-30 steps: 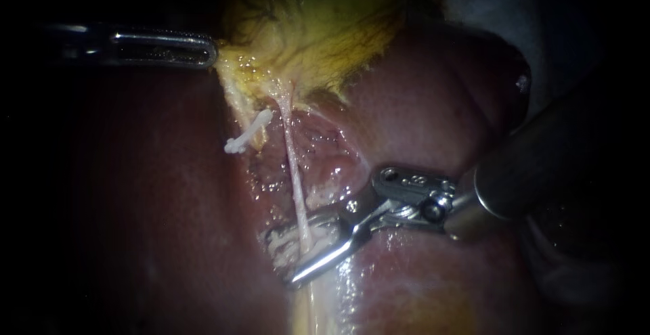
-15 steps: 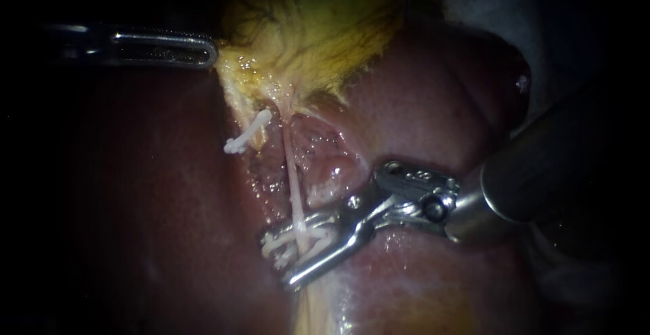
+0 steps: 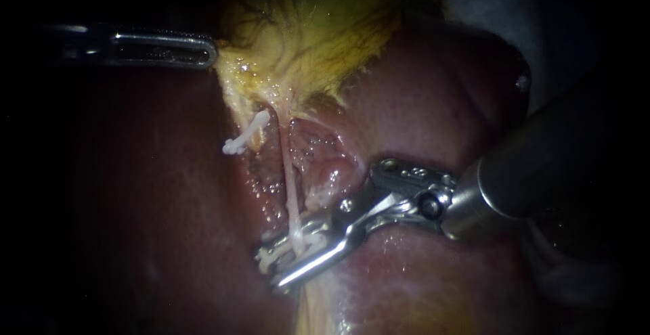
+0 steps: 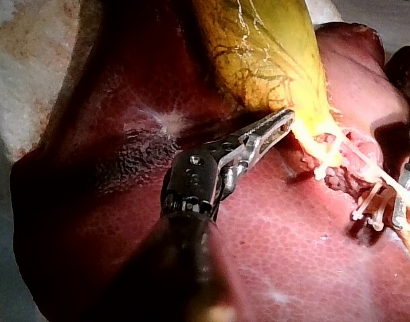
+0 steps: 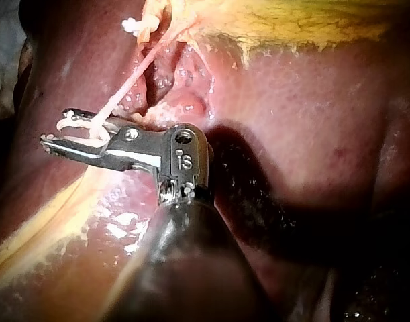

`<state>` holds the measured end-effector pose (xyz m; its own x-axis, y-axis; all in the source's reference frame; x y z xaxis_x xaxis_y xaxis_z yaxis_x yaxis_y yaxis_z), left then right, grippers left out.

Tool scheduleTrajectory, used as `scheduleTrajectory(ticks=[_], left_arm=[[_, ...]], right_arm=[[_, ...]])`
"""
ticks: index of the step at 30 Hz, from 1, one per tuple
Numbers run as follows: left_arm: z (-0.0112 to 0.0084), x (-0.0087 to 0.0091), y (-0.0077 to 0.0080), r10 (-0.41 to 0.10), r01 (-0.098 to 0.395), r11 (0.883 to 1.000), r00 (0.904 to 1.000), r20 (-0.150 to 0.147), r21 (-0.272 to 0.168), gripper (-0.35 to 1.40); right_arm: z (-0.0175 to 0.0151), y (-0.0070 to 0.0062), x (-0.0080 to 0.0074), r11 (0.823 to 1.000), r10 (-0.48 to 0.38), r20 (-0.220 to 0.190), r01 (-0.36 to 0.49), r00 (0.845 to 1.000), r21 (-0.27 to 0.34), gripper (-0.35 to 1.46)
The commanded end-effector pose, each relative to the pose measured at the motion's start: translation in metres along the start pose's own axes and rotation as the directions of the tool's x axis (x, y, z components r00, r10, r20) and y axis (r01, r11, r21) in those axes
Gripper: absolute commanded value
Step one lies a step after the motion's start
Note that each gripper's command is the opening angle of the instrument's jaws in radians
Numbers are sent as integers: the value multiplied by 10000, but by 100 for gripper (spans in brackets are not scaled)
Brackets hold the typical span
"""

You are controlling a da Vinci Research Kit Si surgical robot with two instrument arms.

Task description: Clipping first clip right tube

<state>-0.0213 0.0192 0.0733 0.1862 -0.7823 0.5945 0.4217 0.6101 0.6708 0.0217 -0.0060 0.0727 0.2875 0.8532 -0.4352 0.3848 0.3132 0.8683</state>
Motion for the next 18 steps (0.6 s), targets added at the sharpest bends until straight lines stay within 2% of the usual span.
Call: scheduleTrajectory(ticks=[1, 5, 6, 7, 18], left_arm=[[0, 0, 0, -1, 1, 10000, 10000, 2, -1, -35], [0, 0, 0, -1, 1, 10000, 10000, 2, -1, -35], [0, 0, 0, -1, 1, 10000, 10000, 2, -1, -35], [0, 0, 0, -1, 1, 10000, 10000, 2, -1, -35], [1, 0, 0, -2, 2, 10000, 10000, 3, -2, -35]], right_arm=[[-1, 1, -1, 10000, -15, 100, 16, 9999, -42, 4], [-1, 2, -1, 9998, -16, 51, 17, 10000, -200, -10], [-1, 2, -1, 9996, -17, -6, 16, 10000, -271, -17], [-1, 1, -1, 9995, -17, -45, 15, 10000, -320, -35], [-4, 8, -3, 9992, 81, -67, -84, 9999, -378, -35]])
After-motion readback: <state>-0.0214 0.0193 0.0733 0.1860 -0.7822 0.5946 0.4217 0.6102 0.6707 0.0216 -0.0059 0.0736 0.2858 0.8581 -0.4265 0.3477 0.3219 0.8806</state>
